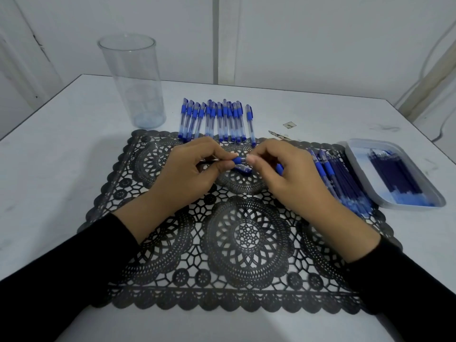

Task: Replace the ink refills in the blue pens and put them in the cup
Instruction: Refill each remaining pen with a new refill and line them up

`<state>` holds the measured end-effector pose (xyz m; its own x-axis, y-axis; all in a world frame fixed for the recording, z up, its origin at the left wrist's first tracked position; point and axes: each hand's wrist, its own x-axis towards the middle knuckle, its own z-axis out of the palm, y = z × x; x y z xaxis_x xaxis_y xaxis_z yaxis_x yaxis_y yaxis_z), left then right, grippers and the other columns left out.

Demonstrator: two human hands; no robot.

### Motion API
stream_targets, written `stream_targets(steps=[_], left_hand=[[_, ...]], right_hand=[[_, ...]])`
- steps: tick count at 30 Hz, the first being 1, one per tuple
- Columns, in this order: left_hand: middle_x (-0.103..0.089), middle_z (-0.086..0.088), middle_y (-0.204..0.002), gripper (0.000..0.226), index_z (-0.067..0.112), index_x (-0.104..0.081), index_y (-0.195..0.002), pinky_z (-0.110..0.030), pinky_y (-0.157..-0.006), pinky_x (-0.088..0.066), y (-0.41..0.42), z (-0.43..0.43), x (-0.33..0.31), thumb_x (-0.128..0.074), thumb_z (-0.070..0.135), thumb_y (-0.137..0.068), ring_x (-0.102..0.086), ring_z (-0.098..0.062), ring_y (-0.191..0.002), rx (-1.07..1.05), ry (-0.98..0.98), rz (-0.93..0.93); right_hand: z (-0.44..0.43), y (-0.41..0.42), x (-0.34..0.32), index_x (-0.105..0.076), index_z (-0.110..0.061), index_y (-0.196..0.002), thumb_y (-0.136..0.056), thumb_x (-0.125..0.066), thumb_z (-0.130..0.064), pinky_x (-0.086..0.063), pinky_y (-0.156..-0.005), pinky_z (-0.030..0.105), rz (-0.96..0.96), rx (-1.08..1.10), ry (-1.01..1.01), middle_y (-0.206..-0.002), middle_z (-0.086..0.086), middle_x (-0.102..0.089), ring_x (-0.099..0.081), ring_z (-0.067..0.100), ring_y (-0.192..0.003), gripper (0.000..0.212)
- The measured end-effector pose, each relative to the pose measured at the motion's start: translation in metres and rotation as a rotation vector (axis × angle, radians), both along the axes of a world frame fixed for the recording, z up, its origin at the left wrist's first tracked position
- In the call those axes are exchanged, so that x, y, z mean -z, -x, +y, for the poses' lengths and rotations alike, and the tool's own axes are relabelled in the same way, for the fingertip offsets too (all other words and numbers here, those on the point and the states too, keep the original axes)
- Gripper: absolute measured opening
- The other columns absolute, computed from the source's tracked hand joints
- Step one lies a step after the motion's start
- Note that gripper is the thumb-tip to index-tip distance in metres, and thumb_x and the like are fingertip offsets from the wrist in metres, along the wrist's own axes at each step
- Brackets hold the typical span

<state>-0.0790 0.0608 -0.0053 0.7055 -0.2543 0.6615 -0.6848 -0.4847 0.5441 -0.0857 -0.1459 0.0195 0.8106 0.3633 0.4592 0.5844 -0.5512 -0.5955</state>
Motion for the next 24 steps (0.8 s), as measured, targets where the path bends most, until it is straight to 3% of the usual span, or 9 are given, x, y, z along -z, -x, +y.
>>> stream_targets(steps=[2, 5, 8, 12, 15, 18, 19, 24], left_hand=[[-0.068, -0.003, -0.081, 0.011, 0.005, -0.075, -0.095, -0.016, -0.068, -0.048, 0.0001, -0.0009, 0.0003, -0.074, 0.009, -0.085, -0.060, -0.009, -0.073, -0.005, -0.009, -0.005], [-0.068, -0.003, -0.081, 0.011, 0.007, -0.075, -0.095, -0.015, -0.068, -0.047, -0.0005, -0.0018, 0.0004, -0.075, 0.010, -0.086, -0.060, -0.009, -0.073, -0.020, -0.022, -0.011], [-0.068, -0.002, -0.082, 0.011, 0.005, -0.075, -0.095, -0.015, -0.069, -0.048, -0.0009, -0.0009, 0.0002, -0.075, 0.008, -0.085, -0.060, -0.006, -0.074, -0.010, -0.015, -0.007], [-0.066, 0.000, -0.080, 0.011, 0.005, -0.075, -0.095, -0.011, -0.069, -0.044, -0.0010, -0.0010, -0.0002, -0.075, 0.008, -0.084, -0.057, 0.000, -0.074, -0.006, -0.012, -0.010], [-0.067, 0.000, -0.081, 0.011, 0.006, -0.075, -0.095, -0.012, -0.069, -0.045, -0.0016, -0.0009, 0.0001, -0.075, 0.008, -0.085, -0.058, 0.000, -0.074, -0.009, -0.010, -0.014], [-0.067, 0.001, -0.083, 0.012, 0.005, -0.074, -0.096, -0.010, -0.070, -0.046, -0.0016, 0.0002, -0.0001, -0.075, 0.009, -0.085, -0.059, 0.002, -0.076, -0.007, 0.008, -0.003], [-0.067, 0.001, -0.083, 0.013, 0.004, -0.074, -0.096, -0.010, -0.071, -0.046, -0.0015, 0.0006, -0.0003, -0.074, 0.010, -0.085, -0.059, 0.002, -0.076, -0.005, 0.013, 0.001], [-0.067, 0.000, -0.084, 0.014, 0.003, -0.075, -0.095, -0.010, -0.071, -0.046, -0.0017, -0.0007, -0.0001, -0.074, 0.010, -0.084, -0.059, 0.003, -0.077, -0.003, 0.009, -0.017]], right_hand=[[-0.0011, -0.0010, -0.0003, -0.064, -0.017, -0.083, -0.099, -0.055, -0.031, -0.044, -0.060, 0.028, 0.025, 0.010, -0.007, -0.071, -0.004, -0.059, -0.053, 0.012, -0.066, 0.023], [-0.0024, 0.0000, -0.0002, -0.064, -0.018, -0.097, -0.094, -0.063, -0.025, -0.049, -0.065, 0.027, 0.062, -0.043, -0.067, -0.080, -0.005, -0.062, -0.058, 0.012, -0.073, 0.008], [-0.0016, -0.0019, 0.0024, -0.064, -0.014, -0.095, -0.095, -0.062, -0.018, -0.049, -0.065, 0.036, 0.050, -0.062, -0.054, -0.080, -0.003, -0.062, -0.057, 0.014, -0.072, 0.004], [-0.0016, -0.0021, 0.0024, -0.065, -0.017, -0.097, -0.097, -0.057, -0.026, -0.048, -0.062, 0.029, 0.047, -0.028, -0.052, -0.079, -0.007, -0.062, -0.057, 0.011, -0.070, 0.013], [-0.0012, 0.0002, 0.0018, -0.061, -0.015, -0.106, -0.093, -0.064, -0.017, -0.049, -0.067, 0.022, 0.045, -0.053, -0.095, -0.088, -0.008, -0.061, -0.058, 0.011, -0.078, 0.014], [0.0011, -0.0001, 0.0019, -0.062, -0.016, -0.094, -0.095, -0.061, -0.017, -0.047, -0.065, 0.024, 0.011, -0.035, -0.068, -0.081, -0.008, -0.059, -0.055, 0.010, -0.073, 0.002], [0.0015, -0.0006, 0.0017, -0.063, -0.016, -0.091, -0.097, -0.059, -0.021, -0.047, -0.063, 0.026, 0.002, -0.008, -0.056, -0.078, -0.007, -0.059, -0.055, 0.010, -0.071, 0.008], [0.0003, 0.0015, 0.0004, -0.065, -0.014, -0.102, -0.092, -0.065, -0.017, -0.051, -0.069, 0.029, 0.028, -0.045, -0.132, -0.086, -0.005, -0.062, -0.058, 0.012, -0.078, 0.010]])
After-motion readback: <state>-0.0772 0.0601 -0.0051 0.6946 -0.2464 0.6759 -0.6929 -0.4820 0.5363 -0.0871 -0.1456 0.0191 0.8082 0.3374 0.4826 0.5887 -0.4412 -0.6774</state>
